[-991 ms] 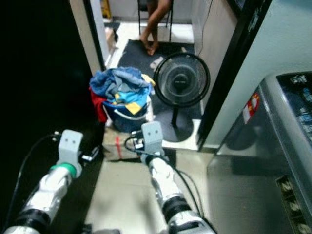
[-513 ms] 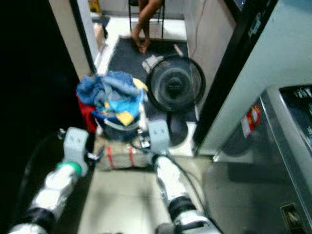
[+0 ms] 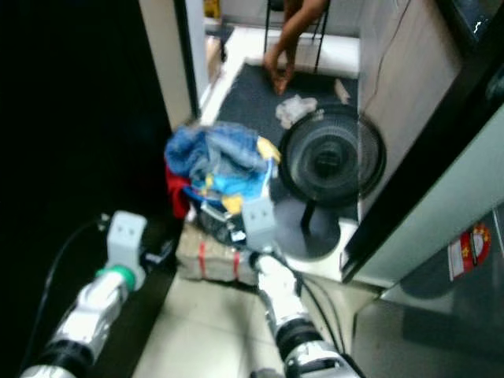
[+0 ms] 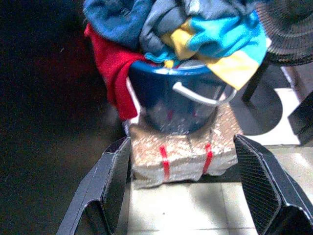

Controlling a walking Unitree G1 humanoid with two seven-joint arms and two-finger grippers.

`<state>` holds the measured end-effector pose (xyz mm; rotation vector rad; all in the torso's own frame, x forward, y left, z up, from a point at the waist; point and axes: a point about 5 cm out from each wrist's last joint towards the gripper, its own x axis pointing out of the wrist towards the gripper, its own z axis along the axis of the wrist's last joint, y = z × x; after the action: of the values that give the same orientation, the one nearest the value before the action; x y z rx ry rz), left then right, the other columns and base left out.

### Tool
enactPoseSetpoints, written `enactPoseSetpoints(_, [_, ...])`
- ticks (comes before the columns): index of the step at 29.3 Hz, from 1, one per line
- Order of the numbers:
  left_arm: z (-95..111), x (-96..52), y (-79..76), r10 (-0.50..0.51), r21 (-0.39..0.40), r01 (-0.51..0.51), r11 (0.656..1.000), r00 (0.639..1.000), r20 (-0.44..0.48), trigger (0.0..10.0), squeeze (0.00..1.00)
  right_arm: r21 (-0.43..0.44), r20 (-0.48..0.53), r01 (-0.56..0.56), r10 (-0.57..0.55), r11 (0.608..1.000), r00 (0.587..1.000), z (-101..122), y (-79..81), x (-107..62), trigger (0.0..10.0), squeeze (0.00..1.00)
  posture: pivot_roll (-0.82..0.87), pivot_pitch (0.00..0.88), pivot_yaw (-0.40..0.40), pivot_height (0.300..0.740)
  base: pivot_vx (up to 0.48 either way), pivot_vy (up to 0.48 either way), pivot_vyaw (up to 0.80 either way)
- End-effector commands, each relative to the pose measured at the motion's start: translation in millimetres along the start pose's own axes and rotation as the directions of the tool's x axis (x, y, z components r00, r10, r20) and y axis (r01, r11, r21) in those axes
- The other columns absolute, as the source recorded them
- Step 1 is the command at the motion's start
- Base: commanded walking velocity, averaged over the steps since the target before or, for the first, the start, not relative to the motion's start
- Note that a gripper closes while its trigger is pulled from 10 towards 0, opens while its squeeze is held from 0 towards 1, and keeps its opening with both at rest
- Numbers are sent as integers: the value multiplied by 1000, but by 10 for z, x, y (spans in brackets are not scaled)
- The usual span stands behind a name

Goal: Clothes washing

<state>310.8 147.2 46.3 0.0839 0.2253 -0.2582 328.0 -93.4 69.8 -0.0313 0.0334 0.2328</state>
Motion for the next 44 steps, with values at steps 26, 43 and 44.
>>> enactPoseSetpoints(26, [-38, -13, 54, 3, 8, -2, 1000, 1000, -17, 10000, 0, 38, -15, -3, 4, 999, 1000, -47, 50, -18, 10000, 0, 36, 14, 66, 740, 308, 0, -297])
enactPoseSetpoints(43, [-69, -15, 57, 20, 9, -20, 1000, 999, -39, 10000, 0, 33, -19, -3, 4, 999, 1000, -57, 49, -25, 10000, 0, 35, 27, 68, 740, 194, 0, 0])
enactPoseSetpoints(44, [-69, -15, 57, 20, 9, -20, 1000, 999, -39, 10000, 0, 33, -19, -3, 4, 999, 1000, -57, 49, -25, 10000, 0, 35, 27, 68, 740, 0, 0, 0])
